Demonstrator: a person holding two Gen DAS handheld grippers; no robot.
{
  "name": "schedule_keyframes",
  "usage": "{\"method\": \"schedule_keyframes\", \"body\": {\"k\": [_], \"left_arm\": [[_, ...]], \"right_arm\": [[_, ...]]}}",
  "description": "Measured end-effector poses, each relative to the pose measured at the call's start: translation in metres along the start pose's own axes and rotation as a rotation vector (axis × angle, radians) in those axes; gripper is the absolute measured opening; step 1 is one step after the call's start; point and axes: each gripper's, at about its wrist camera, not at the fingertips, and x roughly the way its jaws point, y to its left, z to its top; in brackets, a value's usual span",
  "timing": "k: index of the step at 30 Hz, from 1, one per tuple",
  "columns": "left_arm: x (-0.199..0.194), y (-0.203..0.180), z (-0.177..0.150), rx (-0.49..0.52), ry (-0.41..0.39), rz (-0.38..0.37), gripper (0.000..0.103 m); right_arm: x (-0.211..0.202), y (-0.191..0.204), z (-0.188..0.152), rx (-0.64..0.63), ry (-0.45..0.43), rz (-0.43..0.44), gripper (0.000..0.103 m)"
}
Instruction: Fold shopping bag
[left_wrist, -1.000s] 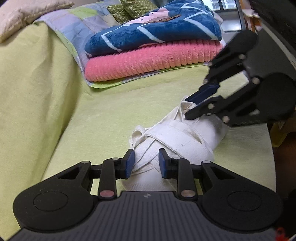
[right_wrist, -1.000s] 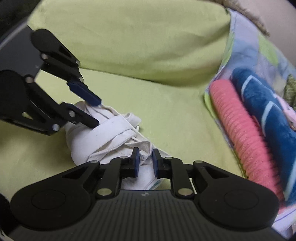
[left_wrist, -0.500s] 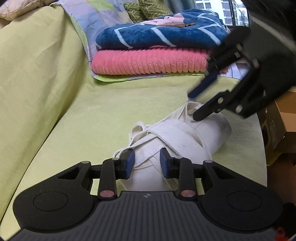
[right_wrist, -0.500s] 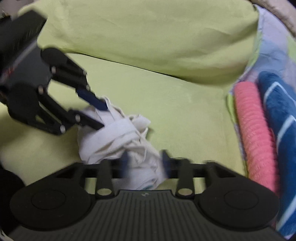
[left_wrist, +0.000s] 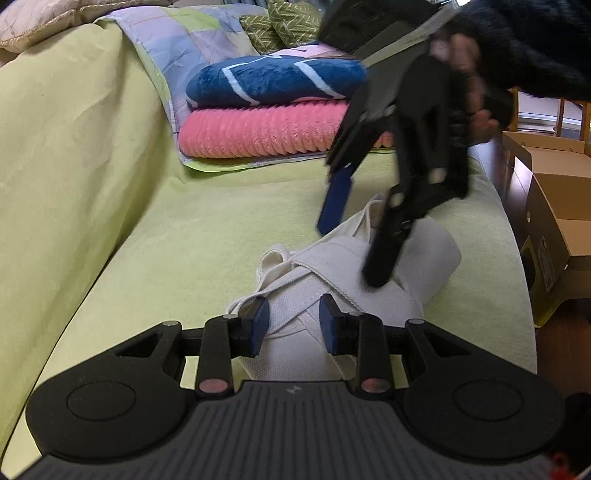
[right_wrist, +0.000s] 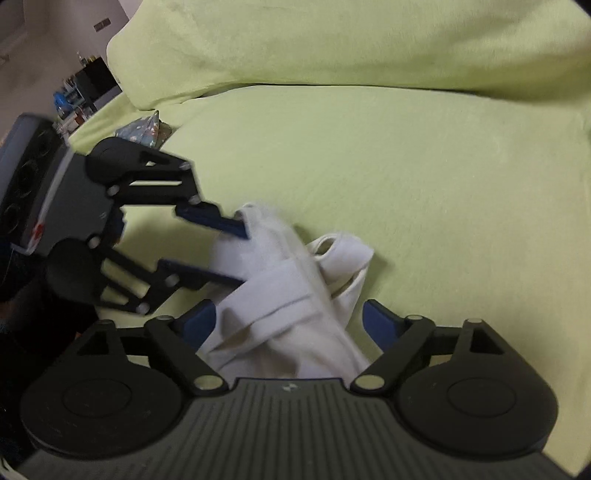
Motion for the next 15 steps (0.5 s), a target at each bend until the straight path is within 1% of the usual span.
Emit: {"method": "schedule_keyframes", "body": {"k": [3, 4, 5, 6, 7, 8, 9, 11, 12, 13, 14, 15], "left_arm": [[0.001, -0.001, 0.001, 0.010, -0.004, -0.006, 0.036], [0.001, -0.001, 0.001, 0.011, -0.006, -0.009, 0.036], [0.001, 0.000, 0.000, 0.011, -0.007, -0.011, 0.036], [0.001, 0.000, 0.000, 0.010, -0.009, -0.013, 0.036], [0.002, 0.000, 0.000, 0.010, -0.010, -0.013, 0.036], [0.002, -0.001, 0.001, 0.012, -0.008, -0.010, 0.036], [0.002, -0.002, 0.001, 0.017, -0.006, -0.007, 0.036], [-0.001, -0.004, 0.001, 0.026, -0.005, -0.005, 0.037], [-0.004, -0.002, 0.002, 0.012, 0.001, -0.006, 0.037], [-0.009, -0.001, 0.003, -0.012, 0.009, -0.001, 0.037], [-0.015, 0.001, 0.005, -0.035, 0.015, 0.010, 0.030], [-0.022, 0.002, 0.005, -0.067, 0.020, 0.021, 0.027]], "right_arm": [[0.017, -0.012, 0.005, 0.016, 0.043, 0.071, 0.089], [0.020, -0.013, 0.005, 0.013, 0.041, 0.088, 0.091], [0.022, -0.013, 0.005, 0.009, 0.038, 0.103, 0.090], [0.025, -0.013, 0.005, 0.004, 0.035, 0.118, 0.089], [0.025, -0.012, 0.005, 0.004, 0.029, 0.123, 0.081], [0.025, -0.010, 0.005, 0.015, 0.014, 0.117, 0.075], [0.027, -0.005, 0.003, 0.014, 0.007, 0.097, 0.073], [0.023, 0.009, -0.002, -0.005, -0.015, 0.049, 0.067], [0.020, 0.014, -0.005, 0.002, -0.029, 0.033, 0.065], [0.018, 0.019, -0.008, 0.013, -0.044, 0.020, 0.061], [0.016, 0.024, -0.012, 0.029, -0.059, 0.008, 0.059], [0.014, 0.028, -0.015, 0.048, -0.075, -0.003, 0.059]]}}
